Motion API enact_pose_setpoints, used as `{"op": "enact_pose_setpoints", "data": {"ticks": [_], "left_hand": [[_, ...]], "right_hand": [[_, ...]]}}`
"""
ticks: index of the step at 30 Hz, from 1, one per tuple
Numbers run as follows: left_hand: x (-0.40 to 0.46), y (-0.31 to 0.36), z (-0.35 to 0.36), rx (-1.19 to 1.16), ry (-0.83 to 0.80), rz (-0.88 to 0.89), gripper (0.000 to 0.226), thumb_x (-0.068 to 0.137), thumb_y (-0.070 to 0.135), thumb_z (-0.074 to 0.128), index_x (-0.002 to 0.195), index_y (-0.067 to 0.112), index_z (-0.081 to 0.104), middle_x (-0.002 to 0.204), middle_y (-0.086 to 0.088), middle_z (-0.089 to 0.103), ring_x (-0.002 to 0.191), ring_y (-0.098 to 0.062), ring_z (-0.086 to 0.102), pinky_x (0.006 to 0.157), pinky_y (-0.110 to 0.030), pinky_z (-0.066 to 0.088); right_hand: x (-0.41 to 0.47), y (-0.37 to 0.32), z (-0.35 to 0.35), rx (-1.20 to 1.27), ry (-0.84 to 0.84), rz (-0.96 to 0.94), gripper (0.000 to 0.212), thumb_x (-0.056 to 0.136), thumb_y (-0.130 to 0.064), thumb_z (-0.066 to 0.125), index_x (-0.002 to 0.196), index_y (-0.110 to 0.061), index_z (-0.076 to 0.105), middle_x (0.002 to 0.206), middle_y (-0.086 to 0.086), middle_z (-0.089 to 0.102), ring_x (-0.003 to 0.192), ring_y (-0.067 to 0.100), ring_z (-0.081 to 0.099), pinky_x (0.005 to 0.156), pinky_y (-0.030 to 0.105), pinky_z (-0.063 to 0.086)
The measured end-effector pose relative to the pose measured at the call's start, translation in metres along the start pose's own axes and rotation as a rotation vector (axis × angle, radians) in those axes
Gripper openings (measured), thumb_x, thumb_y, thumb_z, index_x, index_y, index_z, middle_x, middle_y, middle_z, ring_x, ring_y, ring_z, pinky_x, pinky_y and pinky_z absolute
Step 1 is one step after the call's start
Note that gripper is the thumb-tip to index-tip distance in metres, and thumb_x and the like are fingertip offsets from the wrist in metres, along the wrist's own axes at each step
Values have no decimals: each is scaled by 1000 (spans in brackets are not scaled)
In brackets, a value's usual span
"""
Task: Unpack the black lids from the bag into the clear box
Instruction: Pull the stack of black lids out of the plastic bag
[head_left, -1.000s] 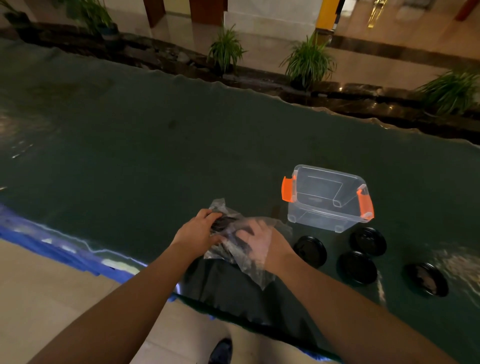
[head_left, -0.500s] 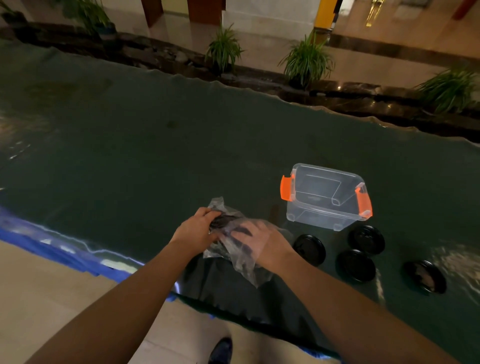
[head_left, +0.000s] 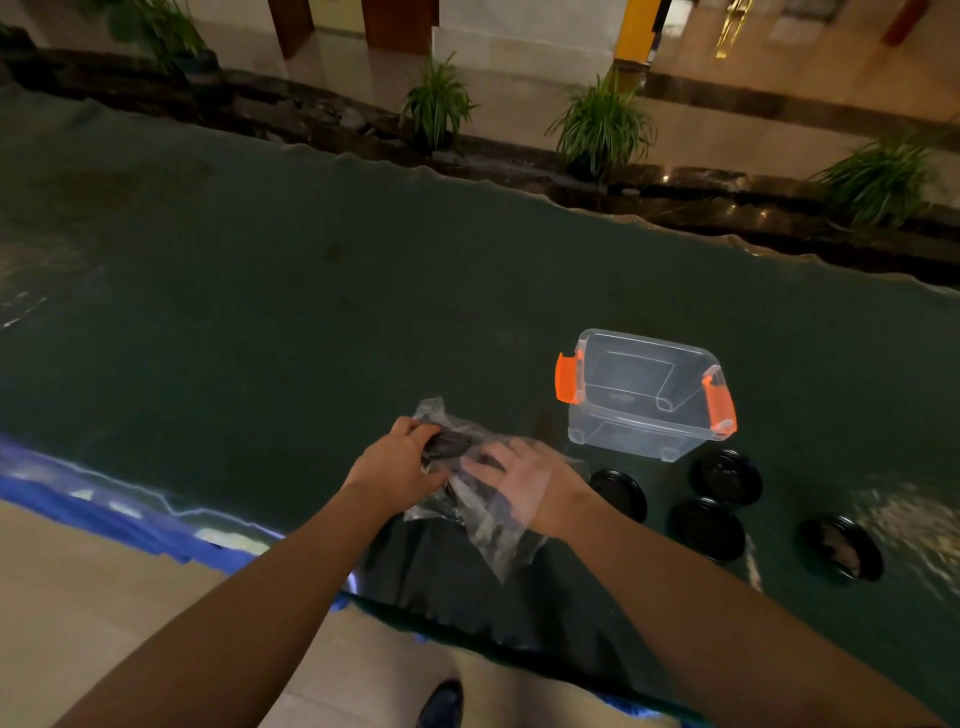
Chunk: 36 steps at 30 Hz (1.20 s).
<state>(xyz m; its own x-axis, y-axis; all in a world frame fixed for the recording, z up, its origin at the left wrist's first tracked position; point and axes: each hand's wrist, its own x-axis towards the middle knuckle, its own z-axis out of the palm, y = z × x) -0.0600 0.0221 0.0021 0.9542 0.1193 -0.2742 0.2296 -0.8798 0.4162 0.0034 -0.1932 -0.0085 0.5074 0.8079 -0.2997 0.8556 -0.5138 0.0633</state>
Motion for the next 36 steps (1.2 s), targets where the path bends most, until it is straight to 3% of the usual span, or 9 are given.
{"op": "enact_pose_setpoints", "data": {"ticks": [4,8,13,15,19,24,27,31,36], "left_hand": [[2,5,3,-11,19,-15,70,83,54,70,143,25,49,142,-5,43,112,-32,64,94,-44,54],[7,8,5,-49,38,-30,69,79,47,74,139,22,52,135,-8,44,110,-34,63,94,-41,54],[13,14,10,-42,17,-72,84,72,55,75,142,20,45,135,-11,42,120,-37,51,103,-47,48],[15,17,12,-18,1,-66,88,69,56,74,142,20,42,135,-12,43,122,-38,48,104,-47,45],[19,20,13,30,-28,-47,88,69,47,79,143,21,39,137,-12,41,122,-36,46,105,-46,46],[24,24,10,78,-37,-26,80,74,40,78,142,22,39,138,-12,40,120,-36,43,103,-46,45],[25,29,10,117,-40,-32,76,77,40,77,140,22,39,136,-14,40,119,-38,43,100,-47,45],[28,26,5,75,-48,-72,70,79,33,79,136,22,40,128,-14,40,119,-37,42,97,-48,50],[32,25,3,82,-5,-79,63,83,24,73,136,21,39,125,-15,40,115,-36,43,95,-46,48]], "right_hand": [[3,-2,-7,-38,-18,19,83,89,-35,67,155,-35,17,152,7,30,137,33,35,105,51,41],[2,-1,-7,-85,-58,1,81,91,-39,66,154,-41,13,153,10,25,138,34,31,105,54,42],[-4,2,-5,-77,17,-26,57,95,-30,61,146,-30,35,157,3,31,124,30,43,97,47,47],[-5,4,-4,-97,9,-38,63,91,-22,63,147,-28,35,160,1,29,120,30,44,90,46,49],[3,5,-10,-100,-25,-1,78,87,-18,65,151,-31,23,150,7,33,124,32,40,91,49,49],[12,6,-19,-112,-24,106,79,77,-16,71,147,-19,34,128,10,42,116,30,42,80,46,49],[14,7,-21,-125,-35,122,76,74,-21,72,143,-16,40,125,10,40,115,29,40,78,44,48],[3,15,-16,-82,-67,27,84,71,-28,80,144,-19,38,145,11,32,130,30,34,99,47,46],[-20,20,-20,4,15,-87,78,73,-20,79,142,-15,42,145,7,39,137,26,34,113,41,38]]}}
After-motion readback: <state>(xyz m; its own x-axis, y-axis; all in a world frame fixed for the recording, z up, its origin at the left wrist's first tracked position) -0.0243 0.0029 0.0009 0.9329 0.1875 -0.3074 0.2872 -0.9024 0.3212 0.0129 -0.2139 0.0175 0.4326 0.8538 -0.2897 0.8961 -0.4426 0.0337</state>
